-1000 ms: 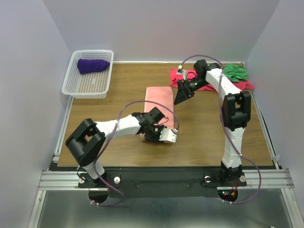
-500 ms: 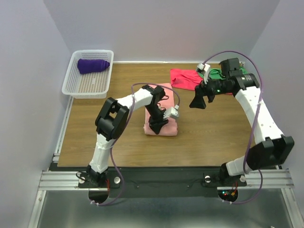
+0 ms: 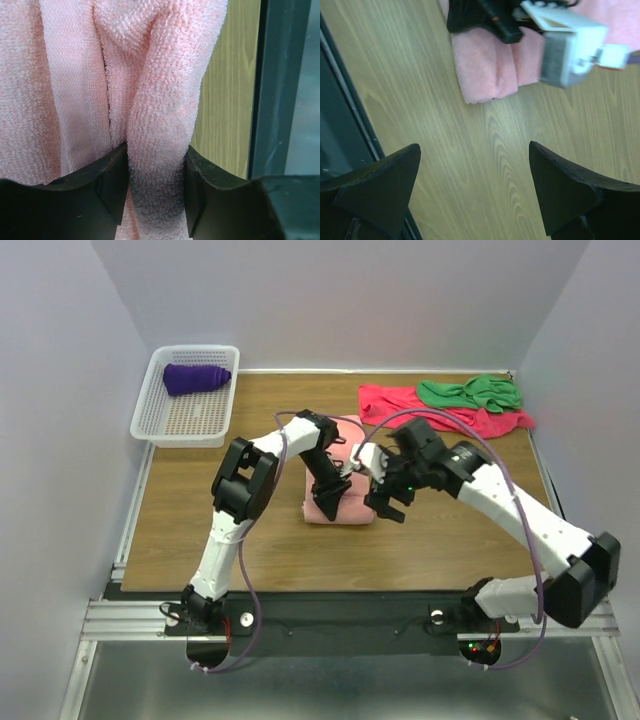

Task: Roll the towels
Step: Roll the towel

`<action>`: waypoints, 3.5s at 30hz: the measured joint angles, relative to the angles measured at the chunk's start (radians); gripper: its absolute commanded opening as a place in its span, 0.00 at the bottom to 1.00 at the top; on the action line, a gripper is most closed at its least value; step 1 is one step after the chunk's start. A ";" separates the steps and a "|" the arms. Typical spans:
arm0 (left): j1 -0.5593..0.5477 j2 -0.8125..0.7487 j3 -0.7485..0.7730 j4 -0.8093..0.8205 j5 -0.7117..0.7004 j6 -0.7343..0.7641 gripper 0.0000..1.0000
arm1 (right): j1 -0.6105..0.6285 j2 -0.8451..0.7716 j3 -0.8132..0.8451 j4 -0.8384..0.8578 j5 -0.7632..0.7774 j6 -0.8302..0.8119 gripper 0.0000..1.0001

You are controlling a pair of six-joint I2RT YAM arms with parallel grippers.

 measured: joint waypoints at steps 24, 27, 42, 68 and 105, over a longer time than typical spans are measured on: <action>0.019 0.043 0.043 -0.051 0.045 -0.024 0.59 | 0.520 0.173 -0.374 0.589 0.620 0.031 0.98; 0.021 0.042 0.040 -0.051 0.050 -0.024 0.59 | 0.519 0.180 -0.409 0.652 0.647 0.022 0.98; 0.026 0.026 0.015 -0.037 0.056 -0.008 0.64 | 0.433 0.290 -0.441 0.789 0.613 -0.011 0.66; 0.420 -0.454 -0.217 0.153 -0.084 0.031 0.95 | 0.234 0.302 -0.293 0.595 0.183 0.013 0.04; -0.264 -0.887 -1.135 1.209 -0.722 0.122 0.75 | -0.063 0.855 0.319 -0.021 -0.542 0.072 0.15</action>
